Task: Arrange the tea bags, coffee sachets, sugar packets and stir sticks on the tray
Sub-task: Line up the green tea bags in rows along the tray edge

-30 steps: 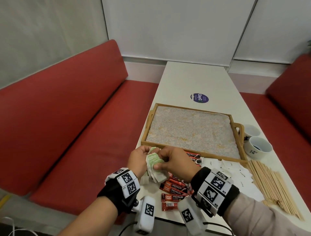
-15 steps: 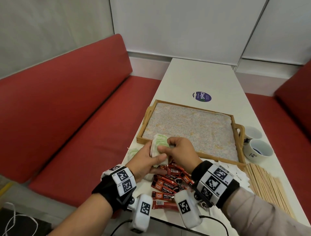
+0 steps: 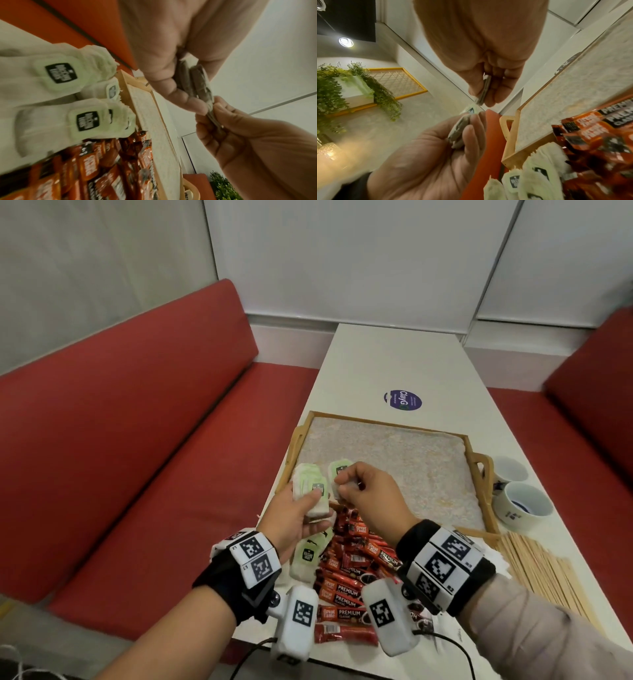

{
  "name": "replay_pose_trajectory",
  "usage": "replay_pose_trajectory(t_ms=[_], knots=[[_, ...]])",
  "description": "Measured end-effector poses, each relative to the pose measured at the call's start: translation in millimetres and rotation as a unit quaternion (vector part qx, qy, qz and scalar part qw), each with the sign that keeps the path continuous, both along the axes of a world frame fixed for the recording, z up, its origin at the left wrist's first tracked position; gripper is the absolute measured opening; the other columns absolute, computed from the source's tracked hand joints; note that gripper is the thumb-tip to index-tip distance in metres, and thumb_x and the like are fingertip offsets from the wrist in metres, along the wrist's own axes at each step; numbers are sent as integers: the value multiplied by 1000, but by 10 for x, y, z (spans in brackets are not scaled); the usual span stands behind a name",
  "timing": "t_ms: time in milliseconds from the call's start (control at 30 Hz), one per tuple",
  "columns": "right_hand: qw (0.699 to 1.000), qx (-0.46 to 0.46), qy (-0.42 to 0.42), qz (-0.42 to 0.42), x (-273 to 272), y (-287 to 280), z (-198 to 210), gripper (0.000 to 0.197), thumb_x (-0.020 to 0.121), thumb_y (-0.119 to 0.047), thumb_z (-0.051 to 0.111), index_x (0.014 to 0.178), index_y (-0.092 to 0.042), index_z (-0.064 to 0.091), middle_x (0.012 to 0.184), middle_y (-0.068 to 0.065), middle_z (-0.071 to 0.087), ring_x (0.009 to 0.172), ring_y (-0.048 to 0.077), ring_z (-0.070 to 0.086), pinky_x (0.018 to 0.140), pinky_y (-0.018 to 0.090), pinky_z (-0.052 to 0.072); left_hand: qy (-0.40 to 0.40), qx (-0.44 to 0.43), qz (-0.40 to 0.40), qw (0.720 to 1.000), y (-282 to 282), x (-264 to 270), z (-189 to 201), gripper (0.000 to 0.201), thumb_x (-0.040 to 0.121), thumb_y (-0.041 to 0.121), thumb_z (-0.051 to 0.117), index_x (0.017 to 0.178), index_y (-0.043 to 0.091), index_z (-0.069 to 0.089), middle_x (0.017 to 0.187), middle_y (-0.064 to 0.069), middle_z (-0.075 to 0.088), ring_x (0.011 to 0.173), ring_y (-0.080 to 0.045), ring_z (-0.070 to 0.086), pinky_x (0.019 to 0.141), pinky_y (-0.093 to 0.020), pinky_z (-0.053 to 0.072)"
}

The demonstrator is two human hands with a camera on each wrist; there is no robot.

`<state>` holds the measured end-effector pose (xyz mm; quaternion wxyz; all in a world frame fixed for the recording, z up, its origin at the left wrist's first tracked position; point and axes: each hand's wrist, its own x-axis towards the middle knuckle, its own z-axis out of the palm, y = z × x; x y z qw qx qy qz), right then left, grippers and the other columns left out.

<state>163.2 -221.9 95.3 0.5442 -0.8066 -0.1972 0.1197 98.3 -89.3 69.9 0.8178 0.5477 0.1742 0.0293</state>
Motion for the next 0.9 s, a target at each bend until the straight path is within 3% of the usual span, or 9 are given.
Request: replay_pose_trajectory(t_ms=[100, 233, 367, 467, 633, 733, 800, 900], knots=[[1000, 20, -6, -9, 50, 129, 55, 16, 85, -5, 63, 81, -17, 53, 80, 1, 60, 75, 23, 61, 73, 41, 54, -10, 20, 0, 1000, 107, 150, 89, 15, 96, 11, 51, 110, 13, 56, 89, -7, 67, 62, -11, 64, 50, -20, 53], [999, 22, -30, -38, 130, 296, 105, 26, 83, -5, 66, 78, -19, 45, 76, 2, 58, 65, 18, 58, 65, 34, 51, -24, 32, -19, 999, 253, 300, 177, 20, 93, 16, 56, 112, 9, 58, 89, -7, 67, 66, -10, 64, 51, -20, 52], [994, 35, -40, -96, 226, 447, 106, 36, 79, -4, 70, 77, -23, 39, 75, 8, 58, 70, 32, 62, 65, 40, 51, -43, 41, -42, 997, 376, 395, 220, 21, 89, 11, 62, 110, 8, 59, 76, -1, 67, 64, -8, 64, 54, -20, 52], [990, 49, -44, -128, 285, 532, 107, 39, 78, -5, 73, 80, -24, 39, 72, 3, 52, 67, 29, 56, 67, 44, 51, -47, 37, -52, 997, 480, 460, 240, 23, 88, 6, 62, 111, 8, 57, 79, -2, 66, 64, -6, 64, 58, -20, 54], [988, 70, -33, -132, 336, 613, 111, 36, 79, -4, 72, 100, -17, 46, 66, -1, 52, 63, 16, 54, 66, 35, 47, -53, 59, -94, 992, 648, 549, 251, 25, 83, 0, 66, 103, 13, 59, 83, -3, 66, 68, -9, 64, 60, -23, 54], [988, 60, -39, -137, 357, 631, 81, 41, 79, -6, 73, 109, -19, 48, 65, -3, 51, 60, 12, 52, 64, 30, 46, -45, 98, -106, 989, 701, 618, 240, 34, 81, -2, 69, 112, 6, 57, 88, -7, 66, 70, -11, 65, 62, -25, 55], [990, 41, -35, -130, 392, 621, 84, 43, 81, -11, 72, 116, -21, 49, 66, -1, 50, 63, 13, 52, 65, 30, 46, -43, 123, -112, 985, 713, 658, 247, 39, 81, -3, 68, 117, 3, 54, 88, -8, 64, 69, -11, 65, 61, -25, 55], [992, 9, -33, -118, 482, 590, 144, 31, 88, -21, 66, 117, -21, 55, 70, 3, 54, 70, 18, 57, 67, 33, 48, -52, 163, -135, 976, 740, 748, 273, 34, 82, -3, 68, 112, 5, 56, 86, -8, 63, 68, -12, 64, 60, -24, 54]])
